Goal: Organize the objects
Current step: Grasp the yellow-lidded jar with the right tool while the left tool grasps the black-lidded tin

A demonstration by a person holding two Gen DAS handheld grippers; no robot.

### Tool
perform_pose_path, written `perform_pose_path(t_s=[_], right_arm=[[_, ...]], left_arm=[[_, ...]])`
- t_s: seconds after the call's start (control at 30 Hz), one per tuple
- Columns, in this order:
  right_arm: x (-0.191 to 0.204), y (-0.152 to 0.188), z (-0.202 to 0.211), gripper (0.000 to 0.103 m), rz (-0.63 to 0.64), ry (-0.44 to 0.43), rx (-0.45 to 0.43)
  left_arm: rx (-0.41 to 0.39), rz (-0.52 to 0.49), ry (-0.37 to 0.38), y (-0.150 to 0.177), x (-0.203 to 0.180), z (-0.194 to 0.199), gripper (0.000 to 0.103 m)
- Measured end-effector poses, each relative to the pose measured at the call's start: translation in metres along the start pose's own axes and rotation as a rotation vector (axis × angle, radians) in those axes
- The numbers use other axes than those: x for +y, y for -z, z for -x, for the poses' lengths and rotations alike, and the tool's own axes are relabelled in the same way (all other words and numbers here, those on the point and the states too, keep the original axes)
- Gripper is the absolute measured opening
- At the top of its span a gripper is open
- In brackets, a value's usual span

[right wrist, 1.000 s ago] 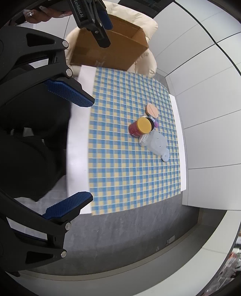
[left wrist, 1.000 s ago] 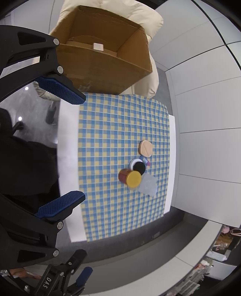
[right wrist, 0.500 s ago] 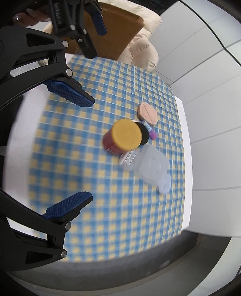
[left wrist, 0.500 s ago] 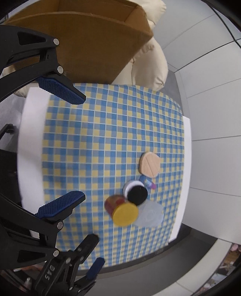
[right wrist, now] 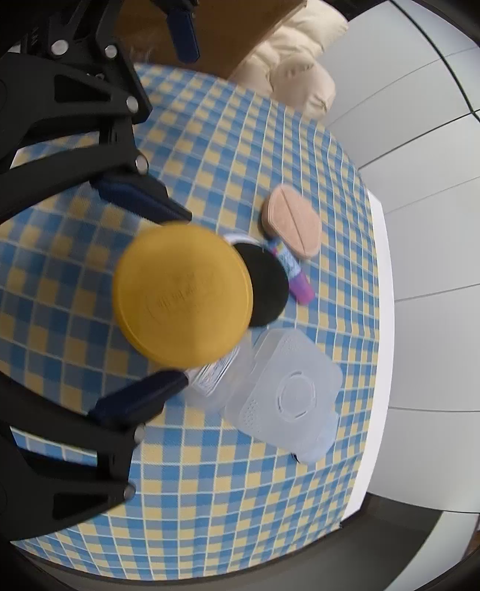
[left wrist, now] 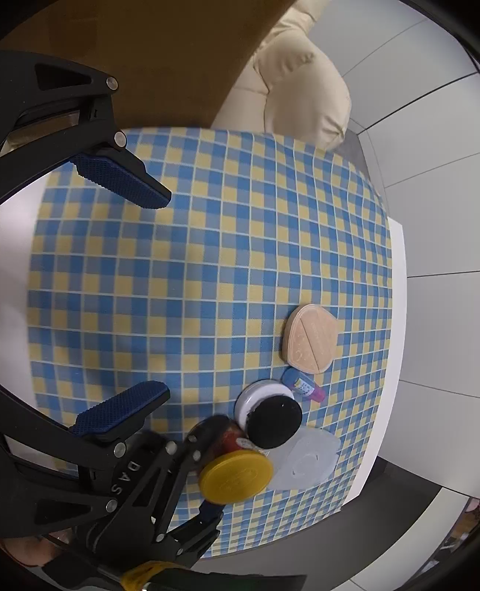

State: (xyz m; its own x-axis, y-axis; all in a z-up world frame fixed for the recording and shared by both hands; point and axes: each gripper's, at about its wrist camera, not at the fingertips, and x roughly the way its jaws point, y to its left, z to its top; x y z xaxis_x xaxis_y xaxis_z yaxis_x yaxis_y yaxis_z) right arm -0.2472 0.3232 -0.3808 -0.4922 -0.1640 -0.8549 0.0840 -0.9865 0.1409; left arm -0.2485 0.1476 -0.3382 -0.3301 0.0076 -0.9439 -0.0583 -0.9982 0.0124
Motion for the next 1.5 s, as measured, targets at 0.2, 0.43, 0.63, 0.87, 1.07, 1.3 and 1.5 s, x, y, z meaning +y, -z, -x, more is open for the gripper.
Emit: perform_pose_path(t_s=[0.2, 0.43, 0.63, 0.87, 1.07, 1.3, 1.5], right_arm=[[-0.012, 0.004, 0.011, 0.056, 0.027, 0.019, -0.033], [-0.058, 0.004, 0.043, 0.056, -0.066, 0.053, -0.078], [-0.084, 0.002, 0.053, 0.056, -0.114, 0.072, -0.099], [-0.097, 0.004, 0.052, 0.056, -0.154, 0.064, -0.094], [-0.101, 0.008, 0.052, 0.056, -0.166, 0.056, -0.089], [-0.101, 0.008, 0.051, 0.056, -0.16, 0.065, -0.086], [-0.097, 0.006, 0.054, 0.056, -0.133, 0.098, -0.09]], left_arm=[[-0.015, -0.002, 0.033, -0.008, -0.009, -0.012, 0.095], [-0.057, -0.06, 0.13, -0.029, -0.044, -0.019, 0.095], [-0.066, -0.068, 0.175, -0.051, -0.075, -0.037, 0.094], [-0.063, -0.134, 0.116, -0.067, -0.107, -0.059, 0.073], [-0.099, -0.128, 0.12, -0.068, -0.11, -0.057, 0.047], [-0.118, -0.127, 0.096, -0.064, -0.107, -0.043, 0.046], [-0.114, -0.132, 0.081, -0.063, -0.106, -0.036, 0.046]])
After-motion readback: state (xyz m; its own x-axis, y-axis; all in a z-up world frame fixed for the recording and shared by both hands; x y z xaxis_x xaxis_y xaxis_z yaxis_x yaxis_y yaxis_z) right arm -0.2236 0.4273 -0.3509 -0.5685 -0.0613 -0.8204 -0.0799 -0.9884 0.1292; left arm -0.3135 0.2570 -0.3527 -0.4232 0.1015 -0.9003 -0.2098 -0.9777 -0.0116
